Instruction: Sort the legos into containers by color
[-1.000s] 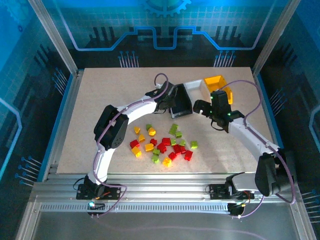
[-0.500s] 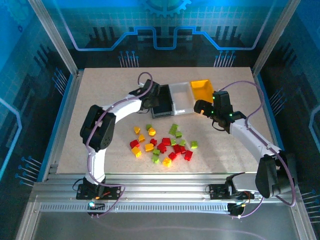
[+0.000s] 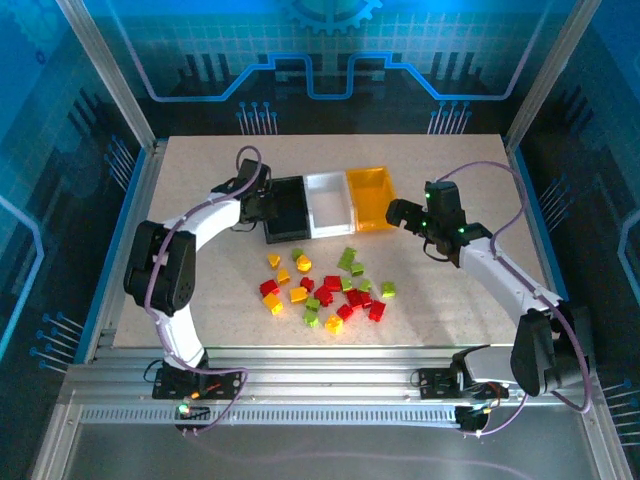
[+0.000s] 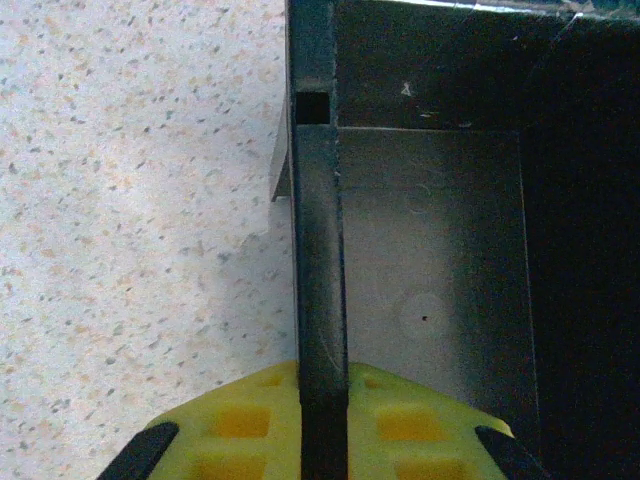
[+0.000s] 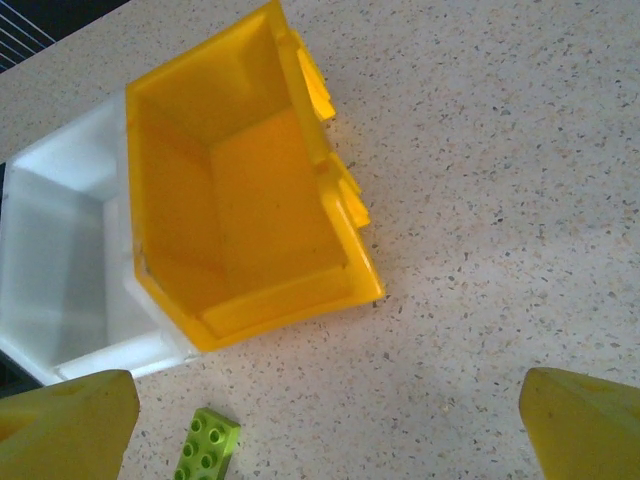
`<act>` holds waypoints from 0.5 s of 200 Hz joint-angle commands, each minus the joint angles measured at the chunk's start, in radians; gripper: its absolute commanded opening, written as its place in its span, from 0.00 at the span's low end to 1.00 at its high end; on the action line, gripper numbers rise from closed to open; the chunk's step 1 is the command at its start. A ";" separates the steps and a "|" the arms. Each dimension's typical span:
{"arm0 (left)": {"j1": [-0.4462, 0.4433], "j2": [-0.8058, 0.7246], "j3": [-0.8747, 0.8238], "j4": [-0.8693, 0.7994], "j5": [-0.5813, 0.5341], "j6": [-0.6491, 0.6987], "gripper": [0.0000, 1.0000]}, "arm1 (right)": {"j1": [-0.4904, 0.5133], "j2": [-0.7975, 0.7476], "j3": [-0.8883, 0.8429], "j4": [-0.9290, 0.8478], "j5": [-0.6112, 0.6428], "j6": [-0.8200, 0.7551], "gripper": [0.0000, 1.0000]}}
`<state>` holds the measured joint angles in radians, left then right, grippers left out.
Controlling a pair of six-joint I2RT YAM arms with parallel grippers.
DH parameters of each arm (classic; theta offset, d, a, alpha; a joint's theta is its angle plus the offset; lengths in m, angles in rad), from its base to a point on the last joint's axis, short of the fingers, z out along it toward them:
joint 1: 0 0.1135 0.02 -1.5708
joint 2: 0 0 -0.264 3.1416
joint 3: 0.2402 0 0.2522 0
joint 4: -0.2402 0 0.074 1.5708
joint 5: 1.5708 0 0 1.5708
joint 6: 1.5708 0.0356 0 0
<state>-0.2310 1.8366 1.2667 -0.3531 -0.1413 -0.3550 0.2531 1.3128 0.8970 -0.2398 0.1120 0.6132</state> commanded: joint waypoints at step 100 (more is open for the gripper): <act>0.132 -0.021 -0.024 0.018 0.205 0.180 0.00 | -0.012 -0.025 -0.012 0.012 -0.026 -0.018 0.99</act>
<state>-0.1173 1.8183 1.2259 -0.3168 0.0124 -0.2199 0.2531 1.3098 0.8970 -0.2348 0.0959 0.6022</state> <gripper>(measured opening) 0.129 0.990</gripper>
